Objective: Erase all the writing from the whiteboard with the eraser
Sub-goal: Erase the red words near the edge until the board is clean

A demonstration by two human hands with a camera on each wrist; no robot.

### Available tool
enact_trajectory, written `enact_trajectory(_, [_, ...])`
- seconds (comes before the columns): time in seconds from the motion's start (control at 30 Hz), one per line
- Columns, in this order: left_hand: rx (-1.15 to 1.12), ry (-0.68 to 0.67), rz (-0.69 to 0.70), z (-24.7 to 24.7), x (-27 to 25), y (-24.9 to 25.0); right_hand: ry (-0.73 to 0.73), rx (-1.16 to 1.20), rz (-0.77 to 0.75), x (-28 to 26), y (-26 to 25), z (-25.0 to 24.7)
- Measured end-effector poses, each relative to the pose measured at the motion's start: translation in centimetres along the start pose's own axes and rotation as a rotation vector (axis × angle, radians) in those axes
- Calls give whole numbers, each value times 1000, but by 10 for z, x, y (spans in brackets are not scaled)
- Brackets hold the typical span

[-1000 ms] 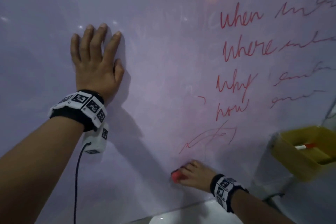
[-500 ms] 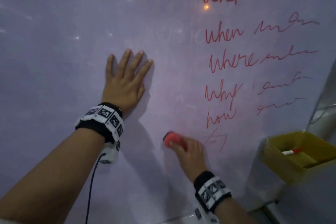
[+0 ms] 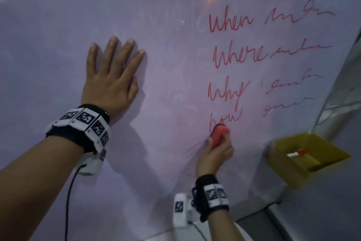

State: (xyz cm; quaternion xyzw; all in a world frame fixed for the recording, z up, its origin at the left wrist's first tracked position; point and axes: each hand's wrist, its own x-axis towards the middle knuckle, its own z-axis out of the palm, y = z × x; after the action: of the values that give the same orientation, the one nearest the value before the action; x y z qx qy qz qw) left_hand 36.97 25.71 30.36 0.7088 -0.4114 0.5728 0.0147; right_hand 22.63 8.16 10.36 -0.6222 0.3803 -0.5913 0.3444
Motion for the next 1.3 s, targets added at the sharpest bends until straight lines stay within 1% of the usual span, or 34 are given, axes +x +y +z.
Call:
enact_trajectory(0.07, [-6, 0, -4, -2, 0, 0, -186, -50, -299, -51, -19, 6])
enact_trajectory(0.1, [-11, 2, -6, -3, 0, 0, -257, -86, -402, -62, -17, 5])
enact_trajectory(0.13, [-12, 5, -7, -2, 0, 0, -277, -110, -437, -58, -9, 3])
enact_trajectory(0.17, [-7, 9, -5, -2, 0, 1, -246, -113, -398, -45, 3, 0])
enact_trajectory(0.2, [-2, 9, -4, -2, 0, 1, -163, -113, -283, -28, 17, -1])
enact_trajectory(0.23, [-2, 8, -2, -1, 0, 1, -69, -99, -98, -10, 33, -2])
enact_trajectory(0.27, [-4, 2, 2, -1, 1, 1, 15, -58, 135, 7, 44, -3])
enact_trajectory(0.3, [-6, -2, 5, -1, 1, 1, 69, -9, 379, 17, 48, -6])
enact_trajectory(0.33, [-7, -3, 5, -1, 1, 1, 99, 25, 545, 20, 48, -6])
enact_trajectory(0.37, [-8, -1, 0, -1, 1, 1, 99, 33, 589, 15, 40, -5])
enact_trajectory(0.4, [-12, -1, -4, -1, 1, 1, 78, 26, 517, 3, 28, -1])
enact_trajectory(0.43, [-19, -4, -7, -2, 1, 1, 44, 24, 374, -17, 18, 1])
enact_trajectory(0.47, [-24, -6, -5, -1, 1, 1, -28, 13, 212, -42, 13, 3])
enact_trajectory(0.5, [-18, -6, 0, -1, 1, -1, -121, -2, 86, -67, 9, 5])
enact_trajectory(0.53, [-14, -3, 4, -2, 1, -1, -207, -13, 41, -82, 8, 1])
enact_trajectory(0.57, [-14, 0, 5, -2, 0, -1, -251, -27, 30, -86, 15, -2])
enact_trajectory(0.6, [-14, 1, 6, -1, -1, -1, -234, -27, 67, -80, 25, -3])
enact_trajectory(0.63, [-14, 1, 6, -1, 0, 0, -177, -21, 161, -69, 36, -5])
enact_trajectory(0.67, [-17, 2, 4, -1, 0, 0, -108, 4, 326, -56, 48, -8])
enact_trajectory(0.7, [-22, 4, 4, -1, 1, 0, -33, 54, 541, -44, 55, -11])
enact_trajectory(0.73, [-30, 6, 4, -1, 2, 0, 11, 83, 739, -39, 60, -13])
enact_trajectory(0.77, [-37, 10, 2, -1, 1, 0, 22, 89, 831, -41, 60, -12])
enact_trajectory(0.8, [-35, 17, -2, 0, 1, 0, 4, 98, 806, -49, 53, -7])
enact_trajectory(0.87, [-17, 22, -2, 0, 1, 0, -67, 126, 665, -77, 34, 5])
enact_trajectory(0.9, [-11, 21, 2, 0, 1, -1, -106, 181, 636, -93, 24, 10])
enact_trajectory(1.0, [0, 37, 7, 1, 0, -1, -157, 295, 728, -117, 7, 18])
enact_trajectory(1.07, [0, 35, 16, 0, 1, -1, -158, 321, 728, -113, 17, 17])
enact_trajectory(1.1, [2, 33, 21, 0, 1, -2, -141, 318, 755, -108, 28, 14])
enact_trajectory(1.2, [3, 49, 23, 1, 0, -2, 41, 248, 978, -83, 53, 1])
enact_trajectory(1.23, [-2, 55, 20, 2, 0, -1, 66, 223, 984, -77, 52, 0])
enact_trajectory(1.27, [-4, 60, 17, 3, 0, 0, 56, 218, 912, -74, 45, 4])
enact_trajectory(1.3, [-5, 60, 15, 3, 0, 0, 16, 225, 783, -74, 32, 7])
